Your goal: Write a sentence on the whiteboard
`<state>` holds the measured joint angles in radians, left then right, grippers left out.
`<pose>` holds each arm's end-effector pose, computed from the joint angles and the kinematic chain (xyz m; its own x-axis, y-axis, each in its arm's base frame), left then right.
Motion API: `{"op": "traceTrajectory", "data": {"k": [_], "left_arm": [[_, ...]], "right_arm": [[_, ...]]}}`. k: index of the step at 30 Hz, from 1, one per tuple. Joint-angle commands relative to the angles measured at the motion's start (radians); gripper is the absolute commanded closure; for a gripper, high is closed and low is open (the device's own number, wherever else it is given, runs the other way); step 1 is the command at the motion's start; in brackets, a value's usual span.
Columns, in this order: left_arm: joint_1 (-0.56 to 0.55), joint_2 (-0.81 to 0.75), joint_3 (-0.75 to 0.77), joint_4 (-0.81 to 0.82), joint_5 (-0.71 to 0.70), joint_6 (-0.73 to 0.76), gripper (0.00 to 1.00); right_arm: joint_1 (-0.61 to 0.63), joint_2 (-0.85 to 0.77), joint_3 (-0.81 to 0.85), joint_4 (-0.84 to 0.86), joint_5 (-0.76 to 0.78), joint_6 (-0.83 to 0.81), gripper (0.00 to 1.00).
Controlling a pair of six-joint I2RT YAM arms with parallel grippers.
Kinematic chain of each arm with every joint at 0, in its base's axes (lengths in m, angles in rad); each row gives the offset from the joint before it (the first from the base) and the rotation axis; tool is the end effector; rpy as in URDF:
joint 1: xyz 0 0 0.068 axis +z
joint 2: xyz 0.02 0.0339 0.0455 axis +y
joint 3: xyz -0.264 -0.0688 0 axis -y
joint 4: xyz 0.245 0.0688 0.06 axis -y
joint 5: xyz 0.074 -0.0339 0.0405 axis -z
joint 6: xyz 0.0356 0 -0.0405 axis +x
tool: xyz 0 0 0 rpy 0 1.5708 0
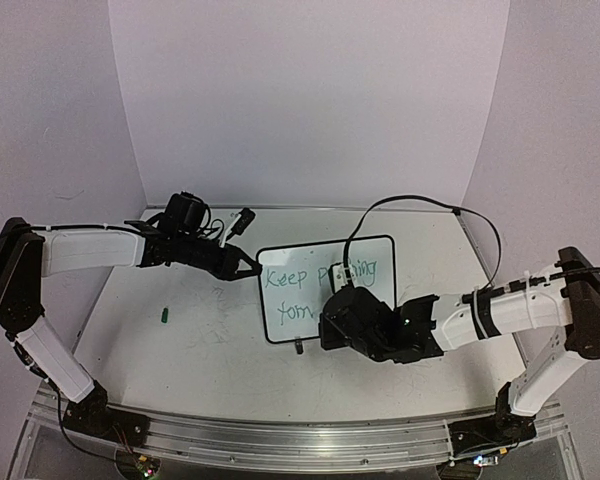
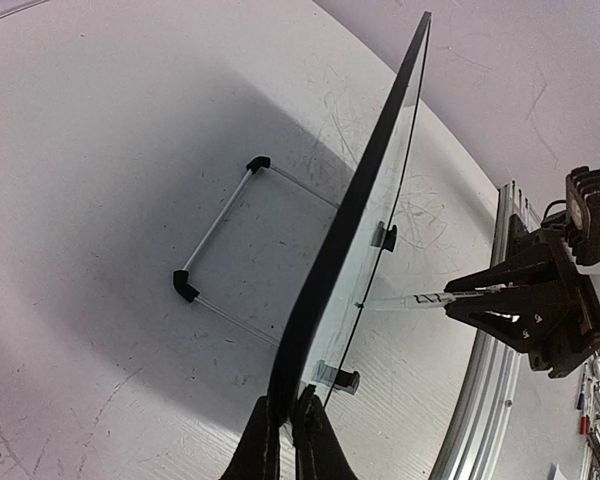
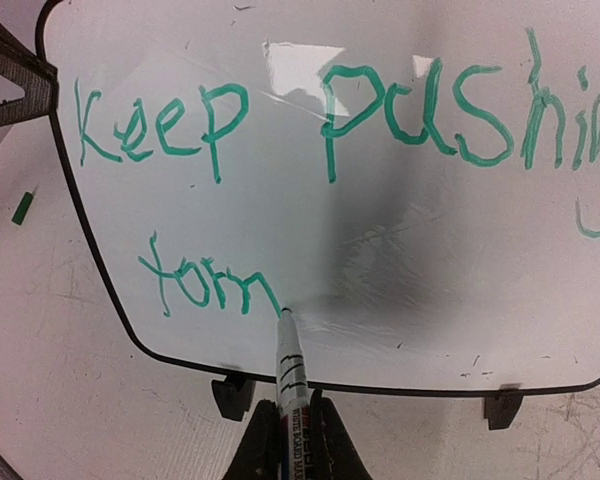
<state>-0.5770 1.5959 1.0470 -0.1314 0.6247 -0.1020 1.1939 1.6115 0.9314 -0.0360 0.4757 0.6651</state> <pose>0.2794 -0.2067 0.2361 -0.6083 0.2974 -0.7359 0.7656 0.4645 -0.4451 0.1398 0.3089 0.2005 -0.6217 -0.0801 -0.7791 -0.4013 0.8869 0.2290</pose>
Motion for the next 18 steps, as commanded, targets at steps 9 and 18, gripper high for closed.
{"op": "traceTrajectory", "data": {"k": [9, 18], "left_arm": [[-0.001, -0.016, 0.033, -0.011, -0.045, 0.027, 1.0], [-0.001, -0.014, 0.035, -0.011, -0.041, 0.027, 1.0]], "right_arm": [[-0.048, -0.047, 0.041, -0.008, 0.096, -0.036, 1.0], [-0.051, -0.073, 0.017, 0.008, 0.045, -0.057, 1.0]]}}
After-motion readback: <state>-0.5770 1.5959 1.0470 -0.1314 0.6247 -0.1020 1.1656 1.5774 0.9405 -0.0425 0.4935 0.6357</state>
